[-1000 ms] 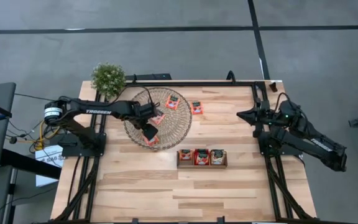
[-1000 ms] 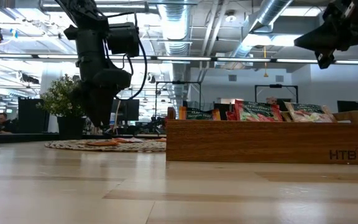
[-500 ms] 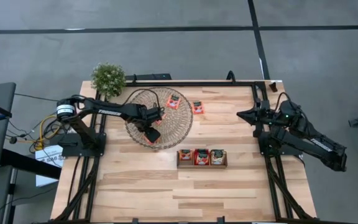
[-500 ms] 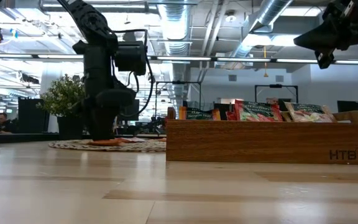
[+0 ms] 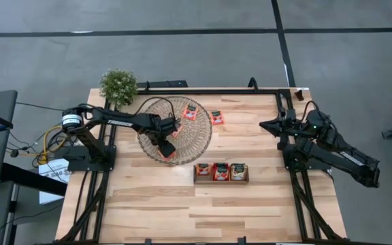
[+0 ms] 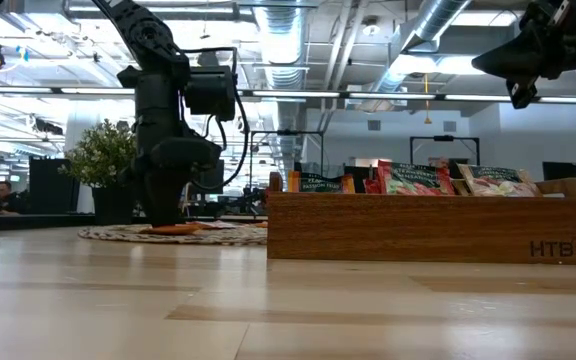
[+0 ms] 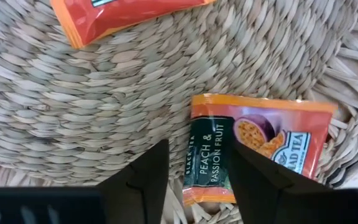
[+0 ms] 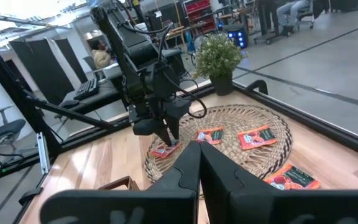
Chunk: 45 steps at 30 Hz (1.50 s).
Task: Pick & Place Tea
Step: Put the orange tea bag into the left slot of the wooden organizer
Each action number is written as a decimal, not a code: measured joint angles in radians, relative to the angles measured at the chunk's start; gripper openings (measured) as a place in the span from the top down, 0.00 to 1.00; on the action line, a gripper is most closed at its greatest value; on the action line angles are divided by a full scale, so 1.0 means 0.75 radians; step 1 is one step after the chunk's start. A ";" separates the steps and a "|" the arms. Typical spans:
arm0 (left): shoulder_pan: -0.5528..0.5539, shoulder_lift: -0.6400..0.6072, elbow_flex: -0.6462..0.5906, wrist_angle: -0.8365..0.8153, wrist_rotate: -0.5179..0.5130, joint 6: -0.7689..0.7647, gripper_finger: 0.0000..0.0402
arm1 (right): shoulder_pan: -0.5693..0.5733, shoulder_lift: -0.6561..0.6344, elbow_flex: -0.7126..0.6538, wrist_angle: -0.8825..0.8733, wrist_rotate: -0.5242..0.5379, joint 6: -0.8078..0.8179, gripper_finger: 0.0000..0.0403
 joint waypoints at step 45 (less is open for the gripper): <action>-0.616 0.300 1.196 -0.646 -0.553 0.320 1.00 | 0.000 0.000 0.001 -0.001 -0.002 0.009 1.00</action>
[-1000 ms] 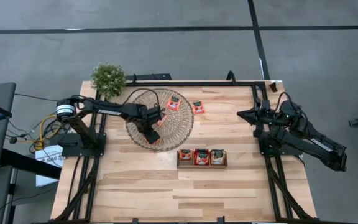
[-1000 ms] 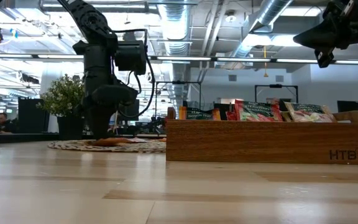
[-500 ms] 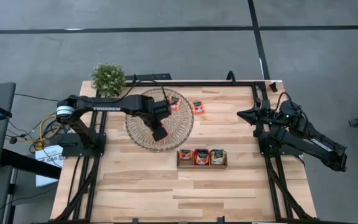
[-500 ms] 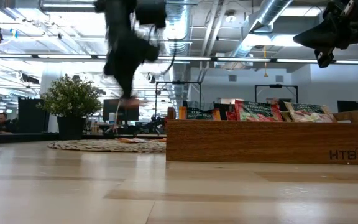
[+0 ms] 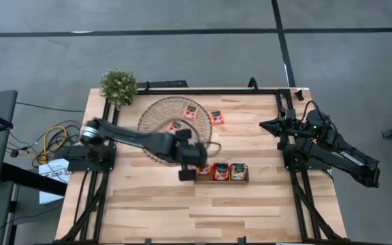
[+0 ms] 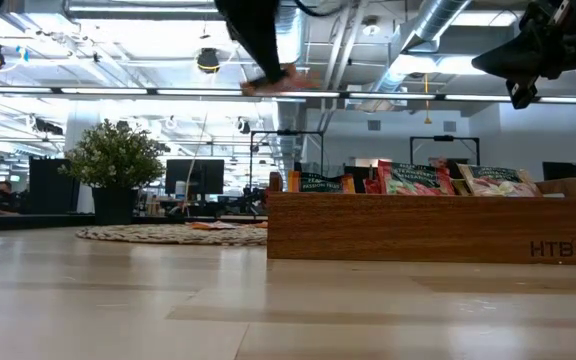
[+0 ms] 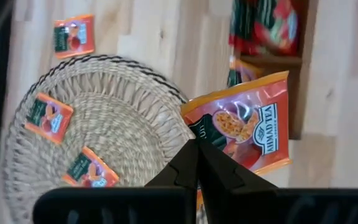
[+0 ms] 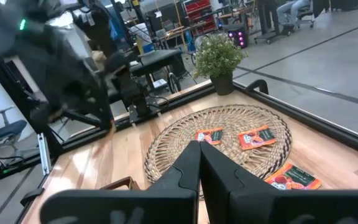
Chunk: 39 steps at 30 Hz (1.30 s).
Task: Pick & Place Tea
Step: Put the orange tea bag into the left slot of the wooden organizer
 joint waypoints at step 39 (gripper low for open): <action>-0.146 0.670 0.574 -0.299 -0.428 0.381 1.00 | 0.000 0.001 0.000 -0.002 -0.005 -0.002 1.00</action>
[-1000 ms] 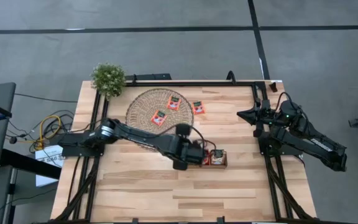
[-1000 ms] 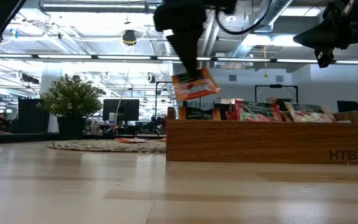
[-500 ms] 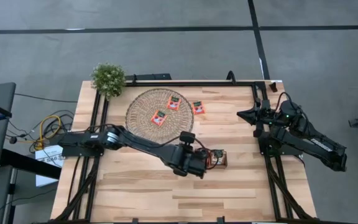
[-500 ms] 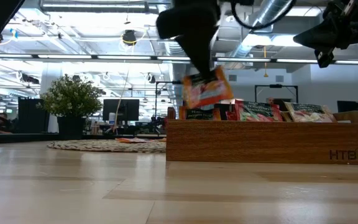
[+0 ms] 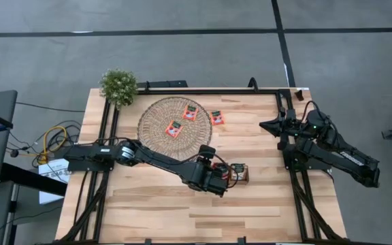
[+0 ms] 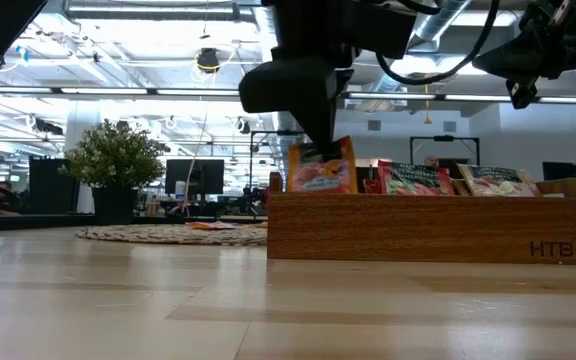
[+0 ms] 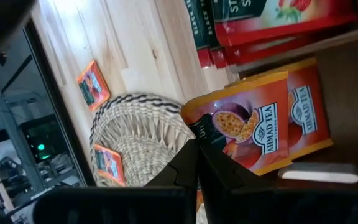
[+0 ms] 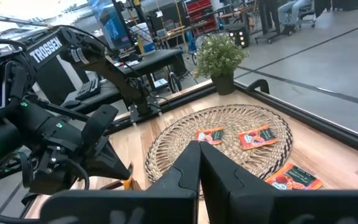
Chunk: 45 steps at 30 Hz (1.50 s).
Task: Pick & Place Tea
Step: Put the orange tea bag into the left slot of the wooden organizer, then put the bottom orange tea bag into the left slot of the wooden organizer
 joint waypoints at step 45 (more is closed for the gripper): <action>0.085 -0.026 0.179 -0.333 -0.147 -0.136 0.69 | 0.000 0.000 0.000 0.001 0.001 -0.010 1.00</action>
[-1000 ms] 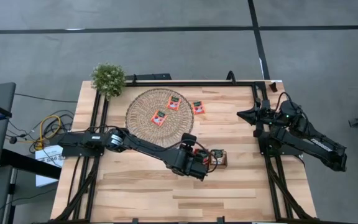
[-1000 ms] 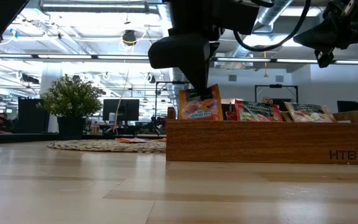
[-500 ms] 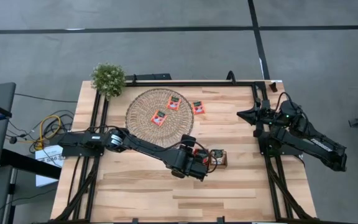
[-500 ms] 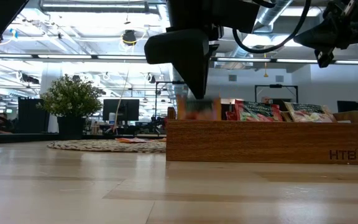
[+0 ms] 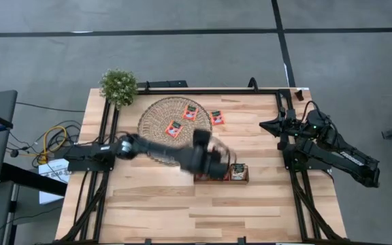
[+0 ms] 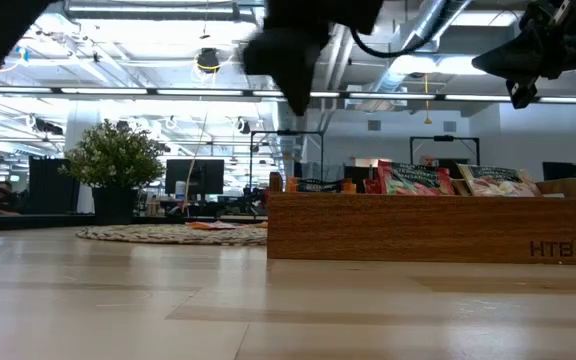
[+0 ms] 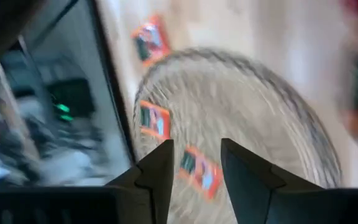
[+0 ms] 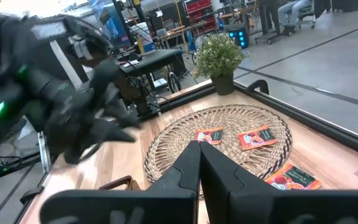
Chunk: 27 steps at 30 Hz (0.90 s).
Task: Pick & Place Tea
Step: Put the bottom orange tea bag into the left slot of the wooden organizer
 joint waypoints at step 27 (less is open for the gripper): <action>0.874 -0.309 -0.519 0.252 0.892 0.654 0.71 | 0.000 -0.001 0.000 0.001 0.005 0.001 1.00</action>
